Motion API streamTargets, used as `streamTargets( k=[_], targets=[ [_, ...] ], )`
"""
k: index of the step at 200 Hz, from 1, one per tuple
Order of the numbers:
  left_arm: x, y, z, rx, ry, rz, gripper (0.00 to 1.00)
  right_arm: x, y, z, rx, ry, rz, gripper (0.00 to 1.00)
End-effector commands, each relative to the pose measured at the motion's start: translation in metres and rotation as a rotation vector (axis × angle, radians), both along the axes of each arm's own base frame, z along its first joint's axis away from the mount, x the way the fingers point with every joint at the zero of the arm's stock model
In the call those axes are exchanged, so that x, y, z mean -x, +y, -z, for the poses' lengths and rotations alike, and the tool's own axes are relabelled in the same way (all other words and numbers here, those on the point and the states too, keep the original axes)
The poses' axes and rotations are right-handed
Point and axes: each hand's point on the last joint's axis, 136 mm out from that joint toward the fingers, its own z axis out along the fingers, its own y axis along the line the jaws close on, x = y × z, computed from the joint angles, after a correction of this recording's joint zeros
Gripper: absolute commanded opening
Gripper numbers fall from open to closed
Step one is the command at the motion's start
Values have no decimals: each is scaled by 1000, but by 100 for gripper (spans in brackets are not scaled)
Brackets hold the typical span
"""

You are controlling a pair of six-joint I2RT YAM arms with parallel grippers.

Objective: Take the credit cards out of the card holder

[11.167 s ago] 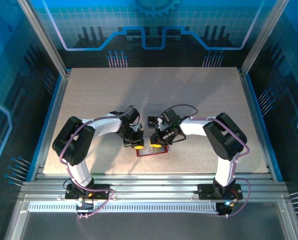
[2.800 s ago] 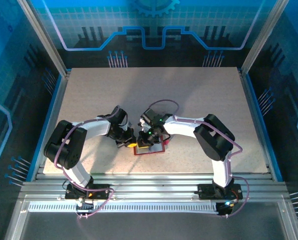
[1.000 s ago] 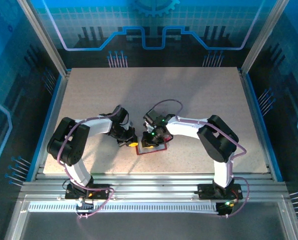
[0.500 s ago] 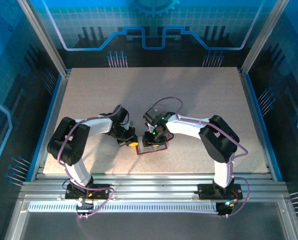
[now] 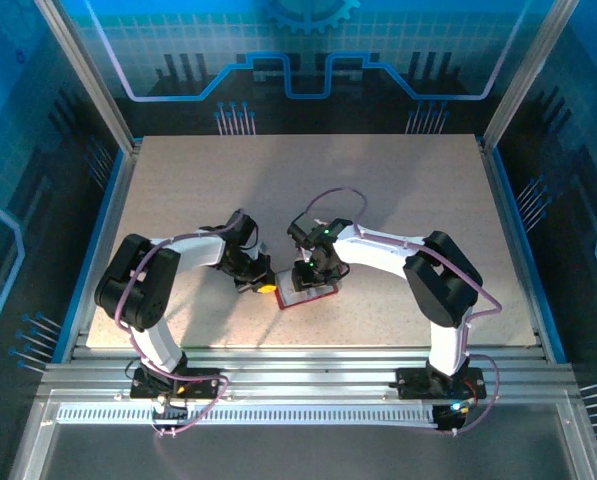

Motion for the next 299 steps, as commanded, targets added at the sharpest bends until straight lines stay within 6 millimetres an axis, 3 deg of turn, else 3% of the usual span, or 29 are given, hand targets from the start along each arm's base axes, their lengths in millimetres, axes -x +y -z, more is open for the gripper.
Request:
streamTargets(
  k=[1, 37, 51, 79, 104, 176, 241, 299],
  targets=[
    [0, 0, -1, -19, 5, 16, 0, -7, -8, -17, 18, -38, 1, 50],
    [-1, 0, -7, -17, -7, 14, 0, -9, -13, -16, 19, -34, 13, 46],
    [-3, 0, -11, -15, -19, 13, 0, -9, -16, -15, 5, -24, 21, 38],
    [-7, -1, -22, -10, -40, 14, 0, -6, -16, -14, -38, 3, 39, 10],
    [-11, -2, -31, -5, -62, 14, 0, -1, -10, -18, -95, 21, 49, 0],
    [-14, -10, -45, 37, -75, 32, 0, 13, 15, -22, -222, 83, 70, 0],
    [-13, -33, -43, 70, -67, 94, 0, 15, 19, -25, -282, 98, 114, 1],
    [-13, -41, -37, 70, -54, 116, 0, 16, 12, -18, -293, 107, 145, 2]
  ],
)
